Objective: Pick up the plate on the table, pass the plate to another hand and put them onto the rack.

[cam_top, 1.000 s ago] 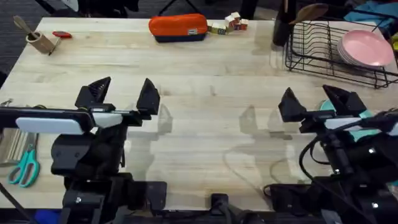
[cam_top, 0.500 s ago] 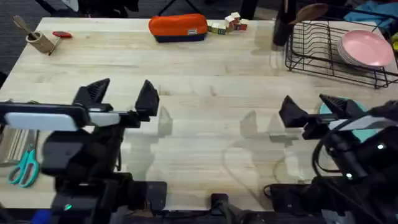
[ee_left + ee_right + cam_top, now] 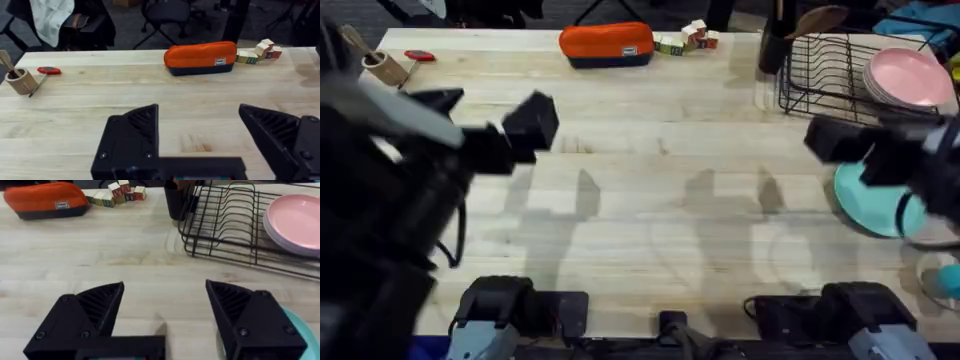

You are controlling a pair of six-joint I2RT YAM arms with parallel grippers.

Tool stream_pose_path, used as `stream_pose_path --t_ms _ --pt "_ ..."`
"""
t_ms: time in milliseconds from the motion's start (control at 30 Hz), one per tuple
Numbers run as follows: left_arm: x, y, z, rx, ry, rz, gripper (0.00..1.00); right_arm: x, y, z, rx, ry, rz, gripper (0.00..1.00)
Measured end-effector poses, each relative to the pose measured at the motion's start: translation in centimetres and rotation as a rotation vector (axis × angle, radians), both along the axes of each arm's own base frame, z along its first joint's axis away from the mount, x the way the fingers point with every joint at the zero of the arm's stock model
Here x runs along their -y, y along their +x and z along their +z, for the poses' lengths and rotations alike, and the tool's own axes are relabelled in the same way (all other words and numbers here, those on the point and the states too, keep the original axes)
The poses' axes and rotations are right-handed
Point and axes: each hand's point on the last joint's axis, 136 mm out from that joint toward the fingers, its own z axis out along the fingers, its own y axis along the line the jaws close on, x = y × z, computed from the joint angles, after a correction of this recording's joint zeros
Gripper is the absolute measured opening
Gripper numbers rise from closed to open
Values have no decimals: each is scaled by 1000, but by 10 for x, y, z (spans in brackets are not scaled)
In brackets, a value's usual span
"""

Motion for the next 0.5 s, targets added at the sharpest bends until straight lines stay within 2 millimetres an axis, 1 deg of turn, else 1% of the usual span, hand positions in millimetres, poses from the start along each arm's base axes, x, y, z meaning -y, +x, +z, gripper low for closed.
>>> stream_pose_path --t_ms 100,333,500 --pt "0 11 14 -41 0 0 993 0 14 14 -45 0 0 995" --pt "0 31 33 -200 -1 0 993 0 41 38 -184 -1 0 993" --pt "0 42 41 -320 -2 -2 993 0 56 50 -251 -1 0 993"
